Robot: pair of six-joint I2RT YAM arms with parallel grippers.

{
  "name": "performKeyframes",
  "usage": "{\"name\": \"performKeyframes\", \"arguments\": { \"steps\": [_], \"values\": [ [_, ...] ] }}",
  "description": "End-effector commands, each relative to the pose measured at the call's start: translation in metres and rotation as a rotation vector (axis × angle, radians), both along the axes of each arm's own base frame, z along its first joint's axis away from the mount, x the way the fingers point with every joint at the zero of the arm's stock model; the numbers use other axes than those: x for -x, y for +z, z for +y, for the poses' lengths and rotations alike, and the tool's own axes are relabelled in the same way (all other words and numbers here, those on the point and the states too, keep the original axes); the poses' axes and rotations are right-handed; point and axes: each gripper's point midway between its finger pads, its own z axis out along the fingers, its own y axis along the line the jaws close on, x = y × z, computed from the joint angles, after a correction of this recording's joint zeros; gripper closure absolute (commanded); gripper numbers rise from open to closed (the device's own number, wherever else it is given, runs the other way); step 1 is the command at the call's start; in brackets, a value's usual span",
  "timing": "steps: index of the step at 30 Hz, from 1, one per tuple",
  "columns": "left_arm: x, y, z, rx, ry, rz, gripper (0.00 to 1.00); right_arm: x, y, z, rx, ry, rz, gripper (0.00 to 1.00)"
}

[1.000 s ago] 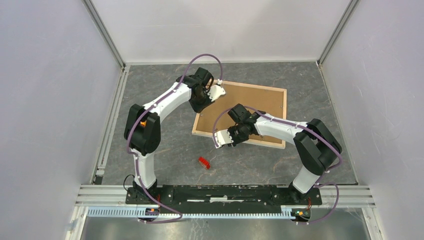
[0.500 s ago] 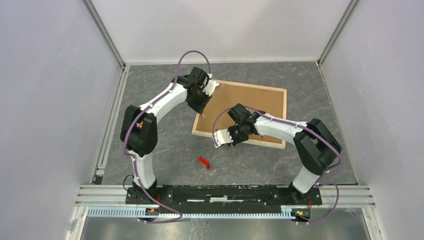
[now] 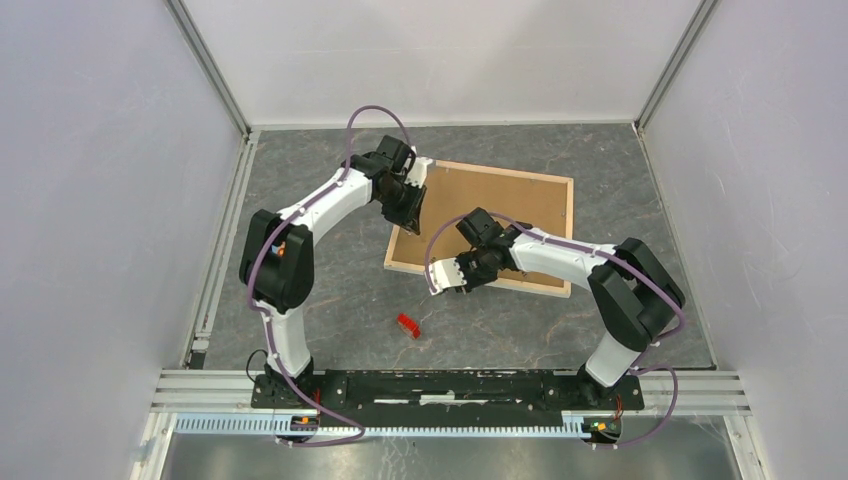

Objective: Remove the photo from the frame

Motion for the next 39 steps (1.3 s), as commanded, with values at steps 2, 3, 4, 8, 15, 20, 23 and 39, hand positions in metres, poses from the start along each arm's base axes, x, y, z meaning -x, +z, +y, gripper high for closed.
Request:
{"name": "performKeyframes", "arguments": {
  "steps": [2, 3, 4, 8, 15, 20, 23, 39],
  "values": [
    [-0.016, 0.028, 0.010, 0.074, 0.033, -0.043, 0.98, 0.033, -0.013, -0.026, 0.044, -0.080, 0.181, 0.69],
    [-0.019, 0.034, 0.013, 0.072, 0.033, -0.063, 0.98, 0.030, -0.008, -0.024, 0.020, -0.121, 0.194, 0.66],
    [-0.023, 0.038, 0.017, 0.072, 0.041, -0.079, 0.98, 0.023, -0.002, -0.024, -0.005, -0.165, 0.197, 0.63],
    [-0.033, 0.053, 0.033, 0.065, 0.057, -0.133, 0.98, -0.007, 0.028, -0.026, -0.142, -0.354, 0.219, 0.50],
    [-0.023, 0.050, 0.051, -0.005, -0.038, -0.176, 0.98, -0.044, 0.075, -0.038, -0.339, -0.582, 0.253, 0.38],
    [-0.007, 0.037, 0.055, -0.014, -0.106, -0.154, 0.98, -0.071, 0.078, -0.072, -0.409, -0.831, 0.242, 0.29],
    [-0.003, 0.028, 0.056, -0.018, -0.110, -0.129, 0.98, -0.084, 0.070, -0.099, -0.422, -0.979, 0.250, 0.25],
    [-0.016, 0.004, 0.039, 0.022, -0.092, -0.097, 0.98, -0.117, 0.047, -0.222, -0.423, -1.478, 0.239, 0.06]
  ]
}}
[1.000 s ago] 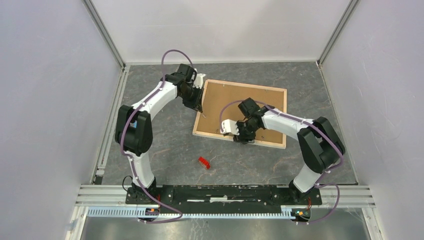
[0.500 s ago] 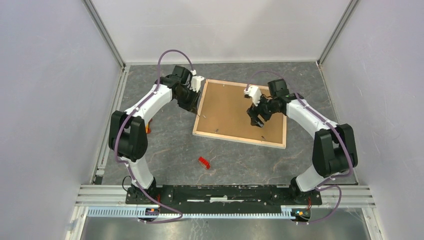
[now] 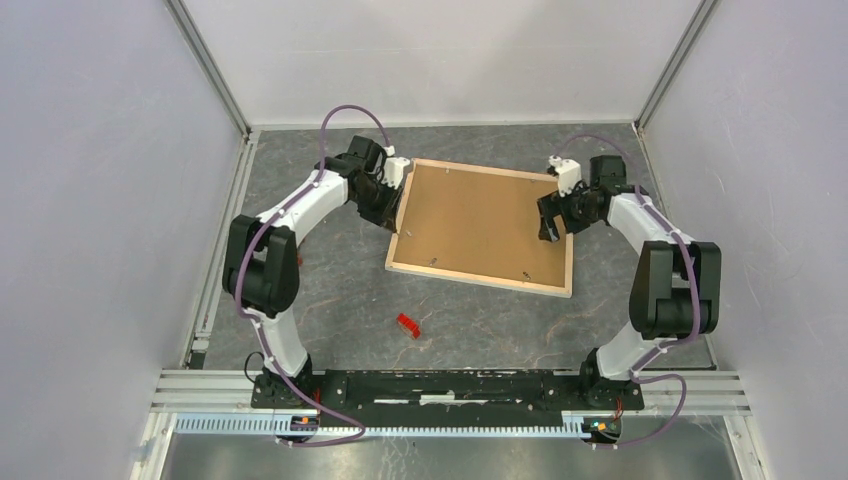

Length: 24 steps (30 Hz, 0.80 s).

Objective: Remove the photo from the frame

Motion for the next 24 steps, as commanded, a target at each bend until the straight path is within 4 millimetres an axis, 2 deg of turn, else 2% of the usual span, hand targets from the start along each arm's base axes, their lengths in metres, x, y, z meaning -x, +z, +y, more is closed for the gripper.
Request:
{"name": "performKeyframes", "arguments": {
  "steps": [1, 5, 9, 24],
  "values": [
    [-0.010, 0.006, -0.017, 0.048, -0.042, -0.038, 0.98, -0.014, 0.001, -0.031, 0.037, -0.130, -0.009, 0.06],
    [-0.011, 0.004, -0.019, 0.044, -0.044, -0.044, 0.98, -0.012, -0.011, -0.052, 0.061, -0.211, 0.030, 0.07],
    [-0.013, 0.000, -0.021, 0.048, -0.035, -0.034, 0.98, -0.009, -0.023, -0.061, 0.063, -0.255, 0.068, 0.10],
    [-0.040, 0.000, -0.020, 0.027, 0.053, -0.116, 0.98, -0.002, -0.041, -0.062, 0.056, -0.274, 0.130, 0.18]
  ]
}}
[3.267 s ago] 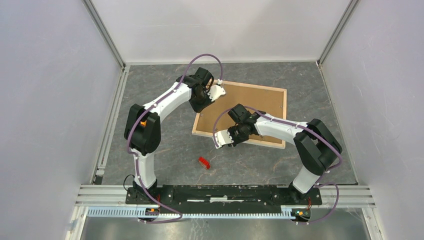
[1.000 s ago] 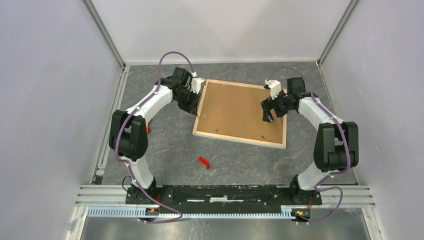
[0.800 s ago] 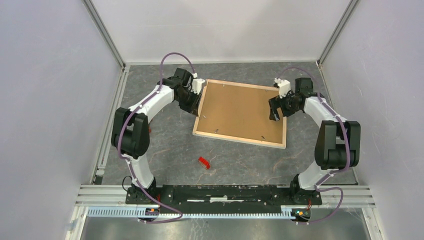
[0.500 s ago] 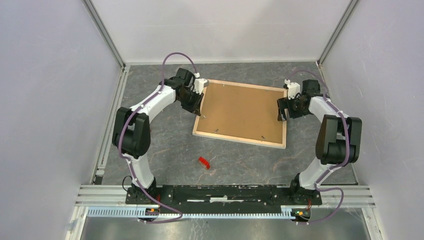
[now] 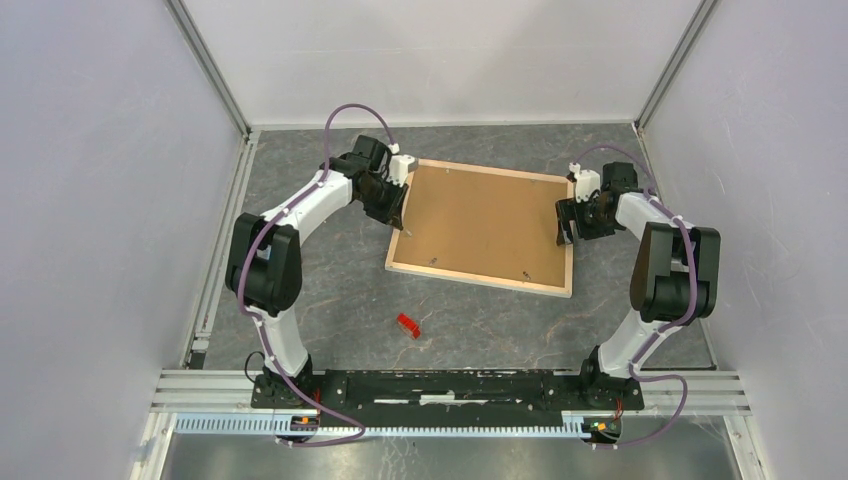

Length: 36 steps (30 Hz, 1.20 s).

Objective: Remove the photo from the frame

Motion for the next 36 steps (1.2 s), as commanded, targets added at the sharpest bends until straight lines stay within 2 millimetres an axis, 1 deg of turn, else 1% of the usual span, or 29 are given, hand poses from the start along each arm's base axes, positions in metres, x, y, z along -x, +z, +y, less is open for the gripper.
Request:
{"name": "performKeyframes", "arguments": {
  "steps": [1, 6, 11, 14, 17, 21, 25, 27, 29, 32, 34, 36],
  "values": [
    [-0.032, 0.002, -0.006, 0.003, 0.054, -0.099, 0.98, -0.006, 0.001, -0.001, -0.006, -0.018, -0.012, 0.18],
    [-0.039, 0.004, -0.008, 0.005, 0.069, -0.117, 0.98, -0.005, -0.001, -0.002, -0.001, -0.023, -0.004, 0.19],
    [-0.042, 0.004, -0.012, 0.011, 0.069, -0.123, 0.98, -0.004, -0.002, -0.003, 0.003, -0.035, 0.001, 0.20],
    [-0.043, 0.010, -0.016, 0.029, 0.058, -0.122, 0.98, -0.003, -0.003, -0.004, 0.007, -0.043, 0.001, 0.20],
    [-0.041, 0.023, -0.022, 0.060, 0.033, -0.127, 0.98, -0.004, -0.004, -0.007, 0.016, -0.061, -0.002, 0.22],
    [-0.042, 0.048, -0.024, 0.081, 0.012, -0.168, 0.98, -0.001, -0.010, -0.004, 0.001, -0.084, 0.005, 0.25],
    [-0.042, 0.060, -0.021, 0.087, 0.008, -0.177, 0.98, 0.004, -0.020, 0.000, -0.024, -0.098, 0.026, 0.29],
    [-0.038, 0.062, -0.020, 0.092, -0.006, -0.166, 0.98, 0.003, -0.022, 0.002, -0.036, -0.095, 0.027, 0.34],
    [-0.029, 0.062, -0.022, 0.101, -0.047, -0.147, 0.98, 0.001, -0.023, 0.003, -0.043, -0.088, 0.024, 0.39],
    [-0.022, 0.059, -0.020, 0.100, -0.066, -0.138, 0.98, -0.007, -0.024, 0.004, -0.041, -0.059, 0.017, 0.47],
    [-0.019, 0.056, -0.017, 0.088, -0.071, -0.138, 0.98, -0.013, -0.026, 0.003, -0.020, -0.026, 0.011, 0.54],
    [-0.017, 0.056, -0.015, 0.079, -0.071, -0.134, 0.98, -0.020, -0.029, -0.003, 0.021, 0.013, 0.013, 0.58]
  ]
}}
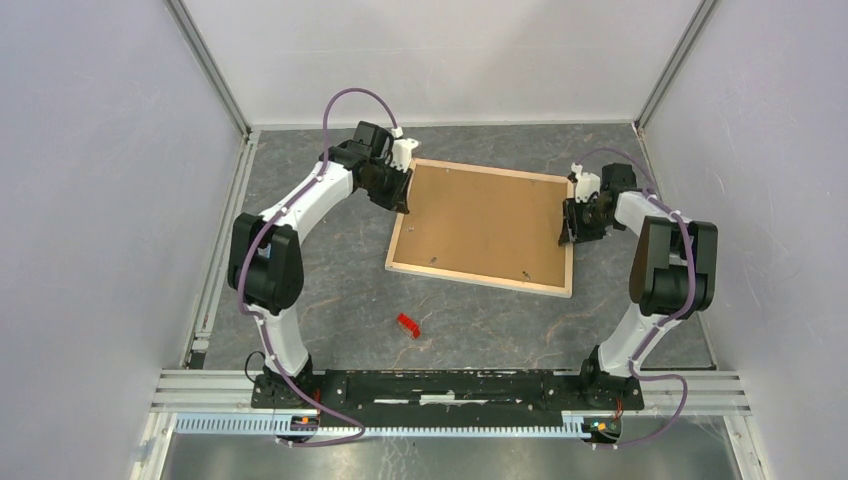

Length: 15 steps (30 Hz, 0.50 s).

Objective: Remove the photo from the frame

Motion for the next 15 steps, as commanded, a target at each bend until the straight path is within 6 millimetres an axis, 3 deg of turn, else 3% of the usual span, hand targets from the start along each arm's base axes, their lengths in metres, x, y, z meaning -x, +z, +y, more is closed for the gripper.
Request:
{"name": "performKeyframes", "arguments": {
  "steps": [1, 9, 15],
  "values": [
    [0.007, 0.023, 0.002, 0.018, -0.053, -0.050, 0.98, -0.026, -0.019, -0.019, 0.129, 0.090, -0.022, 0.59],
    [0.010, 0.028, 0.013, 0.003, -0.026, -0.056, 0.98, -0.052, -0.021, -0.040, 0.258, 0.314, -0.049, 0.76],
    [0.017, 0.027, 0.024, -0.008, -0.003, -0.048, 0.98, -0.057, -0.017, -0.042, 0.261, 0.569, -0.055, 0.77]
  ]
}}
